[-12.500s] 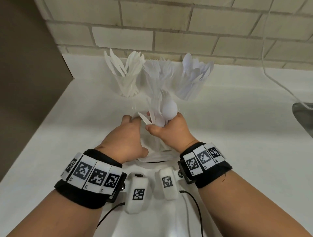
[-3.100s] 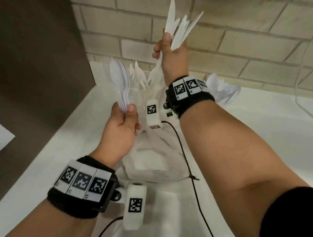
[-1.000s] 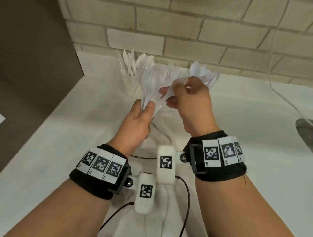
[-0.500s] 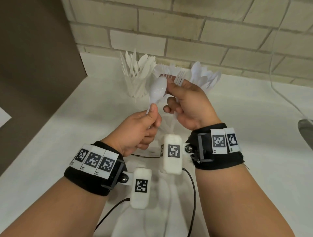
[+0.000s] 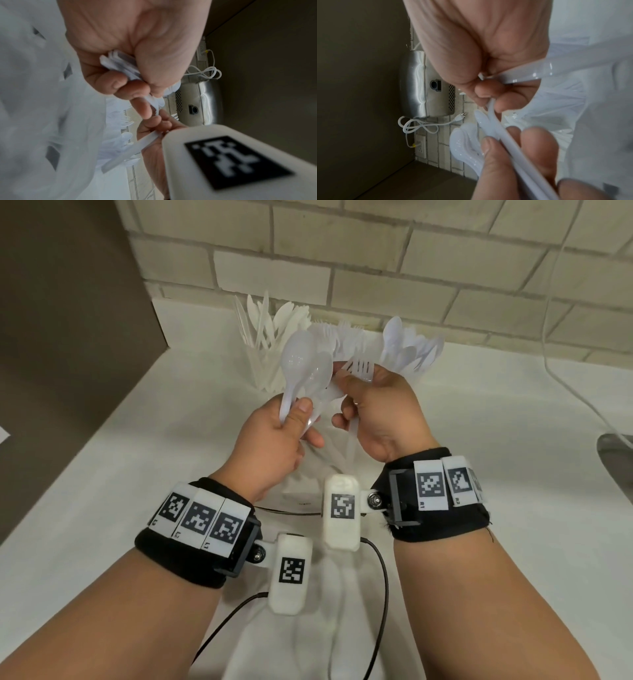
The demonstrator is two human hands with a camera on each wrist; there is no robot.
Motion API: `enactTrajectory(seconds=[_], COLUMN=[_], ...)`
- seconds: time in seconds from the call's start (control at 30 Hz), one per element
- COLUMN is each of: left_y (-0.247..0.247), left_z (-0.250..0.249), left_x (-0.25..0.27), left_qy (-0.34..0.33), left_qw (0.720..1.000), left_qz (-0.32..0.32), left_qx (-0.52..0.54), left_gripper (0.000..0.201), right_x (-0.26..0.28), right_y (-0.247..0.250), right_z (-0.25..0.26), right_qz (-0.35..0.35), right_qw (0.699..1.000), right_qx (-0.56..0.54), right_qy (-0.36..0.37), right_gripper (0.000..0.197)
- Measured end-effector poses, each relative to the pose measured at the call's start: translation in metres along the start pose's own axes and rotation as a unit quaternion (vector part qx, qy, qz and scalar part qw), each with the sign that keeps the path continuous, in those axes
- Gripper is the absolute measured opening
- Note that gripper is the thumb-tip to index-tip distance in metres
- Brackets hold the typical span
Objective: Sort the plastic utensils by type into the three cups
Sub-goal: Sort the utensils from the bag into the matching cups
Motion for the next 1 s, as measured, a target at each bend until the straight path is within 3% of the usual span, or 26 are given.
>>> enactTrajectory(seconds=[0.13,0.33,0.47,0.67,0.83,1.0], left_y=[0.001,0.0,0.009,0.018,0.021,0.026], left_z=[0.0,0.0,0.007,0.012,0.008,0.008], left_x=[-0.003,-0.006,-0.012,-0.016,-0.016,-0.017], left_qy=[0.012,0.038,0.021,0.027,0.037,0.046], left_qw=[1.0,0.999,0.994,0.991,0.994,0.995], left_qz=[0.012,-0.012,-0.101,-0.121,-0.102,-0.088], left_qx=[-0.007,0.015,-0.027,-0.043,-0.007,0.019], left_gripper=[0.019,0.025,0.027,0.047,0.046,0.042], right_x=[-0.001,-0.006,-0.029,-0.086,-0.137,-0.155], right_y=[0.006,0.015,0.026,0.017,0.012,0.026], right_z=[0.004,0.015,0.033,0.057,0.03,0.0], right_qz=[-0.044,-0.069,-0.121,-0.071,-0.057,-0.102], right_qw=[0.999,0.992,0.979,0.944,0.953,0.957], right_qx=[0.015,-0.083,0.008,0.056,0.029,0.131], right_qy=[0.022,0.069,0.166,0.319,0.296,0.238], right_gripper=[0.013,0.017,0.018,0.02,0.019,0.023])
Point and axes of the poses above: each hand's wrist, its own x-axis away from the middle knuckle, its own y-axis out of the back of the hand, z = x × y, the point moved 1 cm from there along -x, towards the middle knuckle, and after that the axes turned 9 degrees about z, right-handed, at the moved point
